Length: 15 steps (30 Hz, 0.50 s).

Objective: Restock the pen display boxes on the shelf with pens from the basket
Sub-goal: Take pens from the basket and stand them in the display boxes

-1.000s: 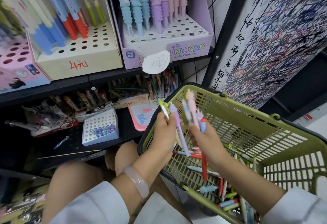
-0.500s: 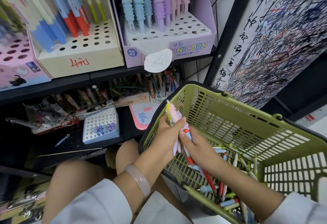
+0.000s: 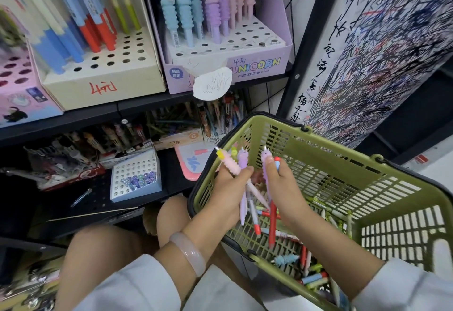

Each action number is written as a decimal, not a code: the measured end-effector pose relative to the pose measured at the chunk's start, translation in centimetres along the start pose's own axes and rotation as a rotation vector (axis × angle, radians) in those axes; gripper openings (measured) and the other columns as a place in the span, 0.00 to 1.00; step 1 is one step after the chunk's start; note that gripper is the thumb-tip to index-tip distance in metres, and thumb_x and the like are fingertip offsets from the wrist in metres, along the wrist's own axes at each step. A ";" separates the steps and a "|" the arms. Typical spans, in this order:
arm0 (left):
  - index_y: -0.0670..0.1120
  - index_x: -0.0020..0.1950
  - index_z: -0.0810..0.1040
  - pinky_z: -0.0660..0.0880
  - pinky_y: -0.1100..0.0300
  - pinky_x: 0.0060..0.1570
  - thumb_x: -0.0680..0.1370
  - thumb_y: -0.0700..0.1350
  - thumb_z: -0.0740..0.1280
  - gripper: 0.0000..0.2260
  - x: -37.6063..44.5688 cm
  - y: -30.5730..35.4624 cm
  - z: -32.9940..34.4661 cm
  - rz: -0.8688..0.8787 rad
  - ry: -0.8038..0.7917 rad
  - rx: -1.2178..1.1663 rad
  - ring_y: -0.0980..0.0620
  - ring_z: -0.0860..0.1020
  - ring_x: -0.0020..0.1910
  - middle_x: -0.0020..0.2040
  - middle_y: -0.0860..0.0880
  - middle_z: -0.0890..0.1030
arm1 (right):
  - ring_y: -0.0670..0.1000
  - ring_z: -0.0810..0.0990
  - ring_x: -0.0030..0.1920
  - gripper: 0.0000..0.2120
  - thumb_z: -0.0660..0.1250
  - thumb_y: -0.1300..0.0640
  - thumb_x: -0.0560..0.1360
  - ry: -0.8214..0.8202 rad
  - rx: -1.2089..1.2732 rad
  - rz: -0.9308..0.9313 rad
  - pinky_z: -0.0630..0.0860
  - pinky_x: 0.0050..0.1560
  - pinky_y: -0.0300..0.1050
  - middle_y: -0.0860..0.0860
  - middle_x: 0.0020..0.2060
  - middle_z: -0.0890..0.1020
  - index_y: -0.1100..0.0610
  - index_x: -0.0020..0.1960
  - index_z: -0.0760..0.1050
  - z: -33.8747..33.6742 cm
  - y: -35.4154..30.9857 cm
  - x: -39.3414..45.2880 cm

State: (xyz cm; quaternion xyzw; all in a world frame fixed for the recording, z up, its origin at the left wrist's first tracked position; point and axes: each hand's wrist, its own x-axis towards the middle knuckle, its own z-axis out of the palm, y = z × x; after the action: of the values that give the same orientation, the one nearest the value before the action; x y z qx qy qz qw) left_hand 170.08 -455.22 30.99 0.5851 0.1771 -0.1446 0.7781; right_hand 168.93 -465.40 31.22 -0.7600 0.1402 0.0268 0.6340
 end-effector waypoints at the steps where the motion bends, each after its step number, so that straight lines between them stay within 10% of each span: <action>1: 0.44 0.62 0.72 0.77 0.49 0.53 0.79 0.39 0.63 0.12 -0.1 0.0 0.2 0.000 -0.027 -0.030 0.44 0.80 0.53 0.54 0.39 0.79 | 0.51 0.79 0.49 0.17 0.51 0.48 0.81 -0.019 0.051 0.018 0.75 0.51 0.42 0.58 0.49 0.79 0.60 0.54 0.70 0.5 -0.2 0.0; 4: 0.47 0.57 0.74 0.80 0.55 0.41 0.80 0.41 0.60 0.07 -0.5 0.2 0.6 0.006 -0.055 -0.104 0.46 0.83 0.44 0.47 0.42 0.83 | 0.55 0.80 0.49 0.15 0.52 0.50 0.82 -0.054 0.167 0.032 0.75 0.55 0.54 0.64 0.51 0.79 0.61 0.54 0.70 2.3 -0.7 -0.3; 7: 0.45 0.64 0.70 0.77 0.64 0.31 0.81 0.44 0.58 0.12 -0.7 0.5 0.9 0.023 -0.053 -0.128 0.51 0.82 0.40 0.48 0.45 0.81 | 0.47 0.81 0.48 0.12 0.51 0.52 0.82 -0.052 0.137 -0.046 0.76 0.52 0.41 0.56 0.47 0.81 0.57 0.55 0.70 3.2 -1.2 -0.2; 15: 0.45 0.52 0.77 0.78 0.65 0.35 0.79 0.37 0.61 0.07 -1.5 2.4 -0.6 0.009 -0.232 -0.161 0.57 0.83 0.39 0.41 0.49 0.84 | 0.47 0.77 0.42 0.17 0.50 0.52 0.82 -0.123 -0.015 -0.044 0.71 0.40 0.29 0.58 0.49 0.80 0.60 0.52 0.74 1.7 -4.1 1.6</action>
State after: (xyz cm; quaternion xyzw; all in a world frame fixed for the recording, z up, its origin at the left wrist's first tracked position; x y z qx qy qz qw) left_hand 169.70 -453.93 33.59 0.5006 0.0943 -0.1933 0.8385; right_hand 171.73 -463.45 34.42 -0.7644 0.0839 0.0606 0.6363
